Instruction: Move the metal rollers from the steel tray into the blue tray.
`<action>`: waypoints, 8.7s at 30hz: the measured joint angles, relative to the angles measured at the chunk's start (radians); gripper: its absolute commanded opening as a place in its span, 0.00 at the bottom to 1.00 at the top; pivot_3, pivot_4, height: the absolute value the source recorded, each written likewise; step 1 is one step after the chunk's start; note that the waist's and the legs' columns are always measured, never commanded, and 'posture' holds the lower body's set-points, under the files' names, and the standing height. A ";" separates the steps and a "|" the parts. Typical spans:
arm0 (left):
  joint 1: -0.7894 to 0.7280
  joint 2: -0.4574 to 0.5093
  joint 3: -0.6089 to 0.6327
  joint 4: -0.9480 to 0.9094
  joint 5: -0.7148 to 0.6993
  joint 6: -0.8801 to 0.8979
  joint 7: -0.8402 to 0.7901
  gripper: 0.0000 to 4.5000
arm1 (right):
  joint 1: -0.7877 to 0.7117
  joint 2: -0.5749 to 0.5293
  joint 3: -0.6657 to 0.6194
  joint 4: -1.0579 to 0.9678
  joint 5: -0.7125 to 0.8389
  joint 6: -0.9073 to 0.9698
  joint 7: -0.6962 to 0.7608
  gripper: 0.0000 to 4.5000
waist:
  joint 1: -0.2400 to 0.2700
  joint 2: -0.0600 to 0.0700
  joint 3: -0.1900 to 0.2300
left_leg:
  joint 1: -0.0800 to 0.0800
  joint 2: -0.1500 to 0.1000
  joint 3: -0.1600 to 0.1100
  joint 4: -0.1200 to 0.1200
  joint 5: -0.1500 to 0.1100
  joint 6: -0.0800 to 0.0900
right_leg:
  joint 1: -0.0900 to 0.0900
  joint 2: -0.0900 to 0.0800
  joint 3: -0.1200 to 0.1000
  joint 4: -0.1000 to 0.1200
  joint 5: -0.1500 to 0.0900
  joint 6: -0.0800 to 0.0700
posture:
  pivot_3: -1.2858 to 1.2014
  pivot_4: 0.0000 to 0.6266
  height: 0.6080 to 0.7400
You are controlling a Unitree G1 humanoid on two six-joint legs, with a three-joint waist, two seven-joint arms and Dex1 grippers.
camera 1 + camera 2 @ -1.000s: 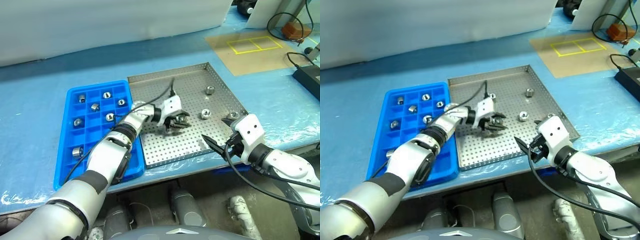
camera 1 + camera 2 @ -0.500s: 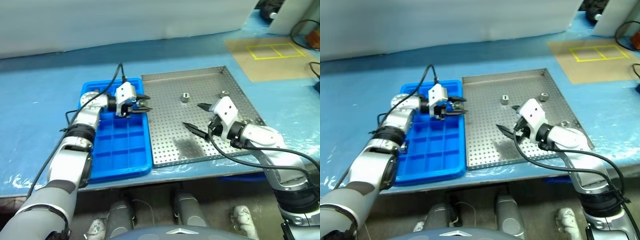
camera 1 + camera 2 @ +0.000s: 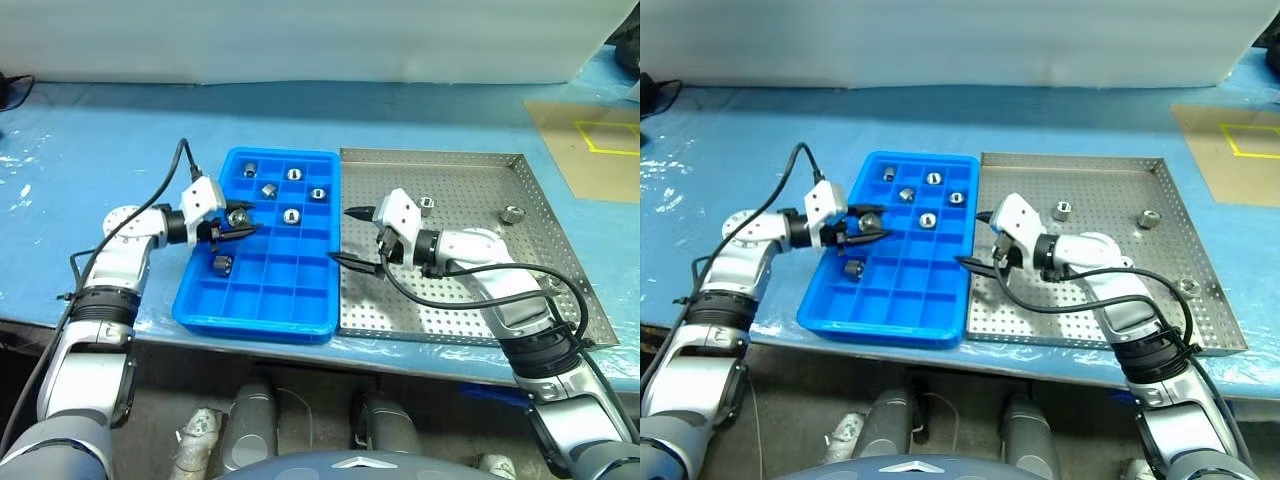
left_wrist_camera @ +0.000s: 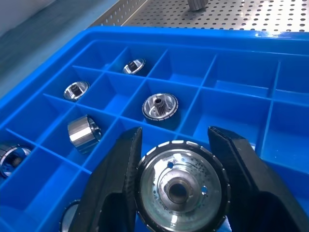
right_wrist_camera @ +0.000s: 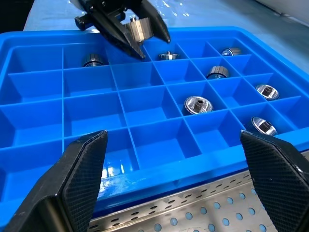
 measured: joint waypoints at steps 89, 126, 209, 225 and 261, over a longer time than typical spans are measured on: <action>-0.538 -0.725 -0.091 0.838 0.296 -0.153 0.673 0.84 | 0.608 0.050 -0.442 -0.611 -0.034 0.307 -0.529 1.00 | -0.342 0.000 -0.001 | -0.007 -0.010 -0.001 0.017 -0.012 0.026 | 0.011 -0.006 0.000 -0.021 0.002 0.007 | 0.19 0.24 1.00; -0.533 -0.727 -0.184 0.856 0.392 -0.031 0.839 0.50 | 0.770 0.103 -0.455 -0.761 -0.065 0.358 -0.614 1.00 | -0.555 0.001 -0.001 | -0.010 -0.034 -0.008 0.017 -0.026 0.048 | 0.033 -0.031 -0.013 -0.050 0.001 0.036 | 0.15 0.24 1.00; 0.569 0.220 0.043 -0.731 -0.237 0.343 0.028 0.38 | -0.142 0.157 0.044 0.189 0.008 -0.075 0.189 1.00 | 0.020 0.003 0.001 | -0.009 0.003 -0.011 0.006 0.004 -0.004 | 0.003 -0.008 -0.025 0.015 -0.016 0.005 | 0.57 0.24 1.00; 0.534 0.235 0.029 -0.613 -0.203 0.243 -0.015 0.38 | -0.130 0.106 0.046 0.142 0.019 -0.034 0.240 1.00 | 0.019 0.002 0.001 | 0.005 0.005 -0.005 -0.010 0.010 -0.014 | 0.003 -0.002 -0.016 0.015 -0.019 -0.002 | 0.56 0.24 1.00; 0.144 -0.029 -0.012 -0.564 -0.289 0.360 0.148 0.91 | -0.119 0.028 -0.075 0.195 -0.025 -0.058 0.103 1.00 | 0.015 0.001 0.001 | 0.007 0.005 -0.001 -0.007 0.011 -0.016 | 0.002 0.000 -0.009 0.018 -0.017 -0.004 | 0.49 0.24 1.00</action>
